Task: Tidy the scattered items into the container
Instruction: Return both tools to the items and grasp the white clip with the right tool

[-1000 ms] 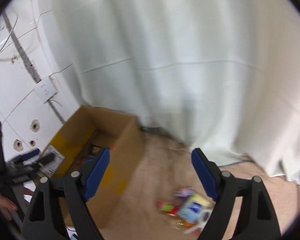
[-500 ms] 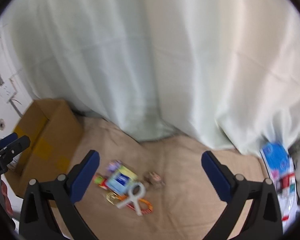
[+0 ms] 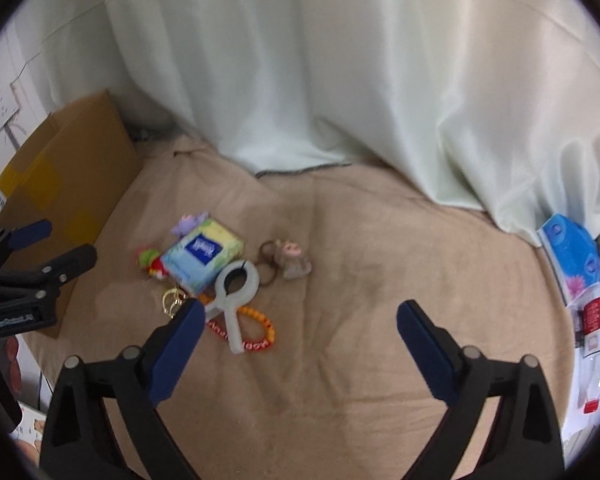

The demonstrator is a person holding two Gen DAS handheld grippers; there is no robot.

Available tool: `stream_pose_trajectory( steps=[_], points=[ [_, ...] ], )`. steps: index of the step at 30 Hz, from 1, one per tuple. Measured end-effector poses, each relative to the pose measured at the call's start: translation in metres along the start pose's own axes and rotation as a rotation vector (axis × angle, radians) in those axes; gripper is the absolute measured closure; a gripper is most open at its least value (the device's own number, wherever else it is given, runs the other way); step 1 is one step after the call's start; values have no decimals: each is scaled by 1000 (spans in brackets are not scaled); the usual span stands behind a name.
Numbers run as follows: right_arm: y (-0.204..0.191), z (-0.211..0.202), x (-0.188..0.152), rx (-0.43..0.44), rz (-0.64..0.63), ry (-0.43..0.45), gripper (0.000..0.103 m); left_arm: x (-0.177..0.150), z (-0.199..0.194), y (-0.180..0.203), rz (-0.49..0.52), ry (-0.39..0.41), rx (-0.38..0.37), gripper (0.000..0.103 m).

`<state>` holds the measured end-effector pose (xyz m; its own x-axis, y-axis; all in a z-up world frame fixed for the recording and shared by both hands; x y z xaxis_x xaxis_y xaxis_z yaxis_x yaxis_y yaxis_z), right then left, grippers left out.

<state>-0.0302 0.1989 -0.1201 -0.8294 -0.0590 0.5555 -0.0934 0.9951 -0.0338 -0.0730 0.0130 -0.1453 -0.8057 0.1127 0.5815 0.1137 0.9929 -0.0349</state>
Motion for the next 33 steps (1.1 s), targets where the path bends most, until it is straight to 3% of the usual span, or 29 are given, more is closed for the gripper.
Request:
stream_pose_trajectory(
  steps=[3, 4, 6, 11, 16, 17, 19, 21, 33],
  points=[
    [-10, 20, -11, 28, -46, -48, 52, -13, 9, 1, 14, 6, 9, 1],
    [-13, 26, -14, 38, -57, -69, 61, -17, 11, 0, 8, 23, 5, 1],
    [-19, 39, -19, 76, -76, -93, 66, -22, 18, 1, 9, 23, -15, 1],
    [-32, 53, -17, 156, -89, -87, 66, -27, 41, 4, 23, 5, -9, 1],
    [-42, 68, -18, 155, -134, -117, 67, -26, 46, -2, -7, -5, -13, 1],
    [-43, 70, -19, 156, -137, -123, 69, -27, 46, -3, -9, -5, -13, 1],
    [-44, 74, -21, 161, -145, -141, 84, -29, 47, -7, -18, -7, -15, 1],
    [-45, 78, -22, 167, -151, -156, 88, -31, 46, -10, -30, -8, -21, 1],
    [-48, 93, -22, 173, -136, -181, 90, -36, 48, -22, -49, -20, -34, 1]
  ],
)
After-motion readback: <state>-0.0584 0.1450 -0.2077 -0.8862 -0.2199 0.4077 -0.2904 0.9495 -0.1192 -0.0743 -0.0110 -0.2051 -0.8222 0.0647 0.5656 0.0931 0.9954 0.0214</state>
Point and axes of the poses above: each gripper's, at about its wrist camera, not at the fingertips, and z roughly the way its jaws point, y to its right, x to its top, the point moved 3 cm from there along z, roughly the way its jaws point, and after that the axes turned 1 degree about z, right-handed, at the moved point
